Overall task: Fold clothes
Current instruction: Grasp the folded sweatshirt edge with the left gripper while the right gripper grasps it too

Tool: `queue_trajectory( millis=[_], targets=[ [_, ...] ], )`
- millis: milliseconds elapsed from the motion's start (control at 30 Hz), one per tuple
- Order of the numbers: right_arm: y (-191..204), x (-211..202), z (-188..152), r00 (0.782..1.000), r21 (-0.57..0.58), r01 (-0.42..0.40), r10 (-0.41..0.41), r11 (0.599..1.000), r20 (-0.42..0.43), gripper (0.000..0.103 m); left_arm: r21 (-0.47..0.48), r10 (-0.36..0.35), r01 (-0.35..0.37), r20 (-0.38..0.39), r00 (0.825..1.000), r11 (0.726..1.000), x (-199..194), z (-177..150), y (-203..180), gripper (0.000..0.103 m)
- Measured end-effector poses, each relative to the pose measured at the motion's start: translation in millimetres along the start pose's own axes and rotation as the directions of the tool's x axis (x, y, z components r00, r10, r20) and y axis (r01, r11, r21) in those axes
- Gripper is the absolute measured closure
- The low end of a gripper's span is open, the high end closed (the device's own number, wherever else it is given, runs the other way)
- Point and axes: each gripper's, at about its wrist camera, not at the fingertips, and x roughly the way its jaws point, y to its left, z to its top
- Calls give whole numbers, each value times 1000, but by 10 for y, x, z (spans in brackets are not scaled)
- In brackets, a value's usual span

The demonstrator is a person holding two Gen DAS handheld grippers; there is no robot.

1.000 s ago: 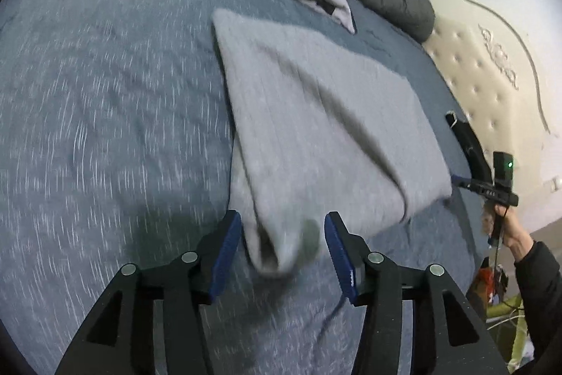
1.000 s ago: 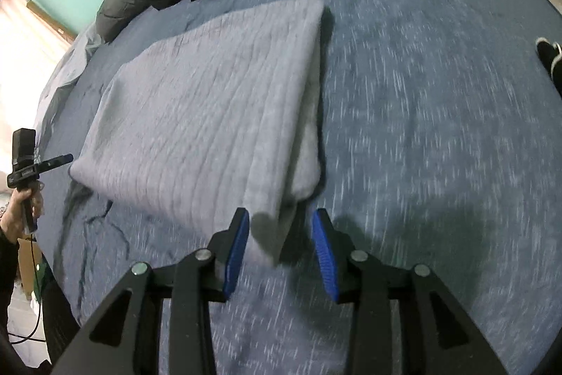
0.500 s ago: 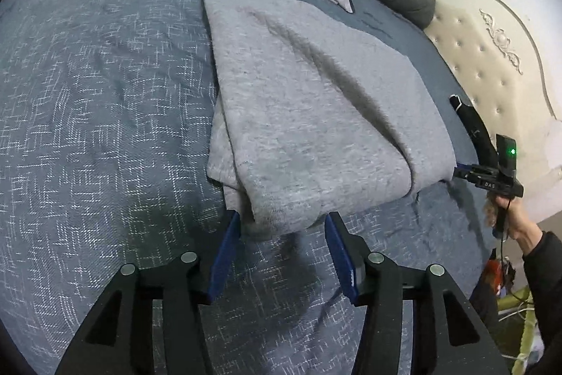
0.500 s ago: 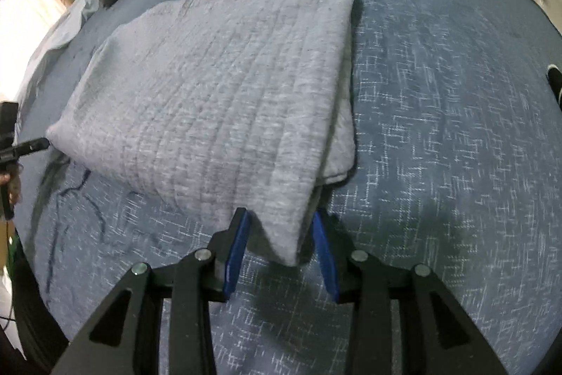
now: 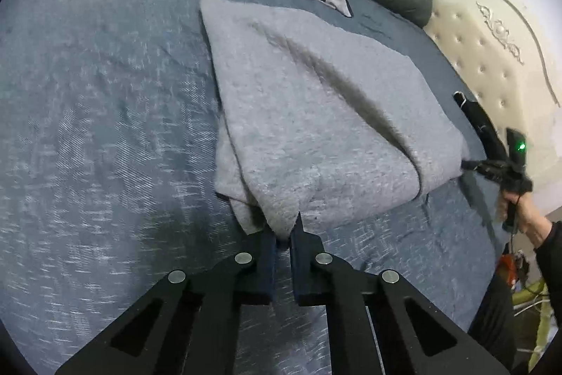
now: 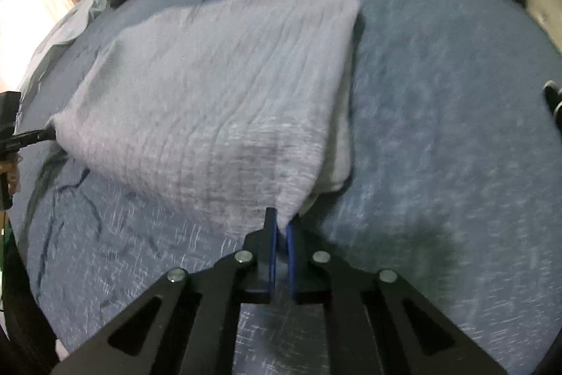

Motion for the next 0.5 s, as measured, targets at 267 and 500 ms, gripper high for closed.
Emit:
queue_trajectory(
  millis=[267,500],
  targets=[
    [-107,-297,22,999,0,26,-26,1000,38,100,15,22,-22,0,1000,1000,-98,-47,73,98],
    [-272,-241,-88,998,74,-64,63,995,18,99,43,11,-11,0,1000,999,-51,-30,12,97]
  ],
)
